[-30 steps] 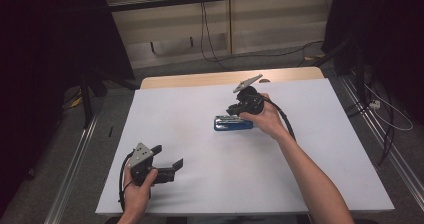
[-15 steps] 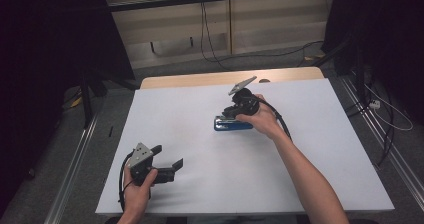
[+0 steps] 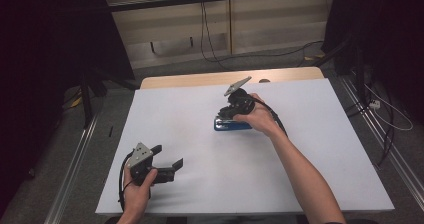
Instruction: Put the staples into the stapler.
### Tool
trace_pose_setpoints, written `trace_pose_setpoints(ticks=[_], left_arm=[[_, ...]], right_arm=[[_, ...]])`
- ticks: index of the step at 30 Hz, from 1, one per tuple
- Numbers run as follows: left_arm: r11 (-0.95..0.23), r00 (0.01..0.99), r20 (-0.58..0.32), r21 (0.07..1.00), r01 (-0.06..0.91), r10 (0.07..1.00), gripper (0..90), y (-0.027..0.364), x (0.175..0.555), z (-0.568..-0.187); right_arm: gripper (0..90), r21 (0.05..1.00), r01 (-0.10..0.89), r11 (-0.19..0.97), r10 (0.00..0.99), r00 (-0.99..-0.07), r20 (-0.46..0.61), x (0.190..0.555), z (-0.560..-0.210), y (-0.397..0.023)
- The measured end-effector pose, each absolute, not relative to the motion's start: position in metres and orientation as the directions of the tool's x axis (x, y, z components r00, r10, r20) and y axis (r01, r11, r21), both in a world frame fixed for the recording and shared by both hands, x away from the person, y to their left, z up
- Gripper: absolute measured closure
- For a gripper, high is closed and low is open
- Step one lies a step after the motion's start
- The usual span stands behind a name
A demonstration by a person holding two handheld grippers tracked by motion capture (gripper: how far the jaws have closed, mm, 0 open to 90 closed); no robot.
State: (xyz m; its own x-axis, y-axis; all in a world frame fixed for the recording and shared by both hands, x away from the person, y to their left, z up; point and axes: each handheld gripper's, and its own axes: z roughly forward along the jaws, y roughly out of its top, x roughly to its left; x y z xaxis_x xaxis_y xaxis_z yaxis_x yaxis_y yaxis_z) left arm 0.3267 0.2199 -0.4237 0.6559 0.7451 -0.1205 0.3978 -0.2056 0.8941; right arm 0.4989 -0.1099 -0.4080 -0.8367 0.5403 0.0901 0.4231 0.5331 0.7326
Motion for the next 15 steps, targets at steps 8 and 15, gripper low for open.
trace_pose_setpoints(ticks=[8,15], left_arm=[[-0.209,0.657,-0.118,0.894,0.397,0.744,4.3,0.2195,0.3267,-0.4241],[-0.214,0.660,-0.116,0.892,0.398,0.742,4.3,0.2200,0.3271,-0.4242]], right_arm=[[79.3,0.745,0.358,0.563,0.495,-0.868,0.044,0.4987,-0.4092,-0.1086],[79.4,0.756,0.334,0.563,0.485,-0.874,0.025,0.5017,-0.4122,-0.1095]])
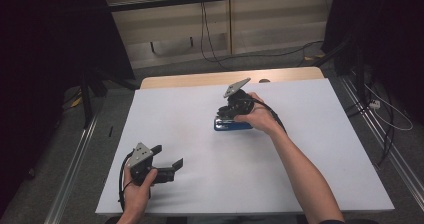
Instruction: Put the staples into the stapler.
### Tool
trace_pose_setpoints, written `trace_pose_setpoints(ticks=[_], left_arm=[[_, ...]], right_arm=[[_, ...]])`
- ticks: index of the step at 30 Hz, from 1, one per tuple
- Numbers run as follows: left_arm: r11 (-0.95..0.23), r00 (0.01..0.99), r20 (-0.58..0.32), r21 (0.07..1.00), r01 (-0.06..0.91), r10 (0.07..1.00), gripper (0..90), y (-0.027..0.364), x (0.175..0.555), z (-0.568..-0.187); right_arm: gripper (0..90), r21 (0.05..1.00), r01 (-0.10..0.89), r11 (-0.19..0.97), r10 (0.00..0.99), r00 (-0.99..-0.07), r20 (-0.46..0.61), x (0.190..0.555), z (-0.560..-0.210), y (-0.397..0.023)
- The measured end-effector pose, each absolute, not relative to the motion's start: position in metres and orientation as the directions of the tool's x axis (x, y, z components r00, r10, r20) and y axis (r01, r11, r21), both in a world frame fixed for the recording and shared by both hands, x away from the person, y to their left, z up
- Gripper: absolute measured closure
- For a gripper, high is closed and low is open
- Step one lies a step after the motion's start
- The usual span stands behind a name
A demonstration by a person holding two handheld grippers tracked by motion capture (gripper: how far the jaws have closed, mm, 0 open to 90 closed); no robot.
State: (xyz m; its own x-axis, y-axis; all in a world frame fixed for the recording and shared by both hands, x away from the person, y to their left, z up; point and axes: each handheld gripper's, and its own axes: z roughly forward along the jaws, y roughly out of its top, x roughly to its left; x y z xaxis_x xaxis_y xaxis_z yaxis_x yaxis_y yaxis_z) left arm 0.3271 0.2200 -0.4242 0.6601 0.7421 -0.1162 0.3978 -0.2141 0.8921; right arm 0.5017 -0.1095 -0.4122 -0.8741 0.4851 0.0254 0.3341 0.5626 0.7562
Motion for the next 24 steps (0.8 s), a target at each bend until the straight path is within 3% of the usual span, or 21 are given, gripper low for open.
trace_pose_setpoints(ticks=[24], left_arm=[[-0.224,0.663,-0.111,0.890,0.398,0.740,4.3,0.2195,0.3272,-0.4244]], right_arm=[[79.3,0.755,0.299,0.584,0.423,-0.905,0.031,0.5064,-0.4183,-0.1152]])
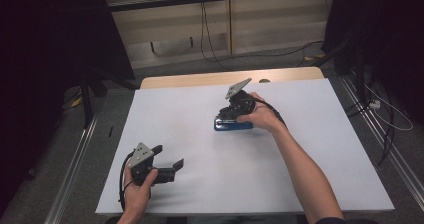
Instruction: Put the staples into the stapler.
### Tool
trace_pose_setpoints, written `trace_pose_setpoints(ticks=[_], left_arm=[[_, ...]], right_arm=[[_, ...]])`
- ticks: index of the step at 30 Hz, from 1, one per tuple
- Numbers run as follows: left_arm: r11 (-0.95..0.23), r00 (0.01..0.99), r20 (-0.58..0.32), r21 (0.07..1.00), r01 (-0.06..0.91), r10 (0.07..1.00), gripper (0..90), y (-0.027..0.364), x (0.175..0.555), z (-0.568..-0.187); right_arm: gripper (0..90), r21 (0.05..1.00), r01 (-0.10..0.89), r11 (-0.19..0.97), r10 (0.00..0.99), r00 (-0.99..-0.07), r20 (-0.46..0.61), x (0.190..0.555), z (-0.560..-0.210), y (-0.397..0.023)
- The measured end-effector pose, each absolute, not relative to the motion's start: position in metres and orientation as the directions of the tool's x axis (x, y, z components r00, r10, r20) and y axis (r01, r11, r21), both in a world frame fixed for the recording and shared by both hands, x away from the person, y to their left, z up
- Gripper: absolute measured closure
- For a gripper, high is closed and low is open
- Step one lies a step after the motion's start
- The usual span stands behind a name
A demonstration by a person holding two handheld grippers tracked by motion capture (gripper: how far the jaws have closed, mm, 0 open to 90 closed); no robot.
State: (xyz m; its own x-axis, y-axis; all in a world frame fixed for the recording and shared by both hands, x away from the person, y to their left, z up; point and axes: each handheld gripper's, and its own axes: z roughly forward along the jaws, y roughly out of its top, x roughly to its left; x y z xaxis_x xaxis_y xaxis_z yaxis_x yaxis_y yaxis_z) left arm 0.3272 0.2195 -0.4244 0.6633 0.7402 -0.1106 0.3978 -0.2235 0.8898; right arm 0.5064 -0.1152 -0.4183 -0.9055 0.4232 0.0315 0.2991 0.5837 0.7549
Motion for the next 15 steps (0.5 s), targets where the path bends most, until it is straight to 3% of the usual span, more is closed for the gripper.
trace_pose_setpoints(ticks=[15], left_arm=[[-0.207,0.655,-0.121,0.893,0.401,0.746,4.3,0.2213,0.3273,-0.4243]], right_arm=[[79.3,0.736,0.256,0.626,0.381,-0.924,-0.003,0.5100,-0.4223,-0.1114]])
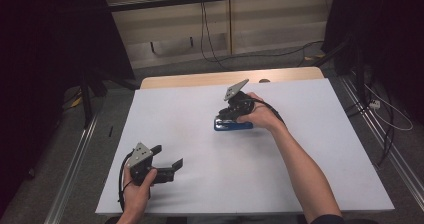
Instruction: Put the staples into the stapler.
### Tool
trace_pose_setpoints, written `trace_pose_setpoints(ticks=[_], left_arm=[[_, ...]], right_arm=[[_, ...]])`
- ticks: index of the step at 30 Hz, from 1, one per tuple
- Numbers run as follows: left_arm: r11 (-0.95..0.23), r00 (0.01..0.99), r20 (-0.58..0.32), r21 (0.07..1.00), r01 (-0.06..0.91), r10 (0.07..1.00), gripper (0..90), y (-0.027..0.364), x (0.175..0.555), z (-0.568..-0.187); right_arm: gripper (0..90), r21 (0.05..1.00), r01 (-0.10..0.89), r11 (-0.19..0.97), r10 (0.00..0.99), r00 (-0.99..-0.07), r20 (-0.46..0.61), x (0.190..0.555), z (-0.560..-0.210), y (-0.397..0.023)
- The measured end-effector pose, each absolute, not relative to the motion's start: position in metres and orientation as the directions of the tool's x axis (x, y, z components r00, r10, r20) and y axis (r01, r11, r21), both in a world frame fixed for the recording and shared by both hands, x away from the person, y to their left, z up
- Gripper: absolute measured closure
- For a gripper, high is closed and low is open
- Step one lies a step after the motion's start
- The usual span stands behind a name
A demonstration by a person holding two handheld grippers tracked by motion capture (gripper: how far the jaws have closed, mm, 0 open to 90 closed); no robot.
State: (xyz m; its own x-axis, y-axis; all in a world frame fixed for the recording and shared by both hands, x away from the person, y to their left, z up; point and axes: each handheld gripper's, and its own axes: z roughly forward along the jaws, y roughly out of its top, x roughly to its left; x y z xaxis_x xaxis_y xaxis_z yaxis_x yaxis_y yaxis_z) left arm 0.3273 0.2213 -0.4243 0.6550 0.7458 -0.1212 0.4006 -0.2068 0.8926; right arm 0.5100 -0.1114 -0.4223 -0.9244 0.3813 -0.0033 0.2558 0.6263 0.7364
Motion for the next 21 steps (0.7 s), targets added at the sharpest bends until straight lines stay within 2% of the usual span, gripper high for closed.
trace_pose_setpoints(ticks=[21], left_arm=[[-0.214,0.656,-0.115,0.892,0.399,0.746,4.3,0.2214,0.3274,-0.4243]], right_arm=[[79.3,0.733,0.219,0.644,0.364,-0.931,-0.042,0.5097,-0.4227,-0.1109]])
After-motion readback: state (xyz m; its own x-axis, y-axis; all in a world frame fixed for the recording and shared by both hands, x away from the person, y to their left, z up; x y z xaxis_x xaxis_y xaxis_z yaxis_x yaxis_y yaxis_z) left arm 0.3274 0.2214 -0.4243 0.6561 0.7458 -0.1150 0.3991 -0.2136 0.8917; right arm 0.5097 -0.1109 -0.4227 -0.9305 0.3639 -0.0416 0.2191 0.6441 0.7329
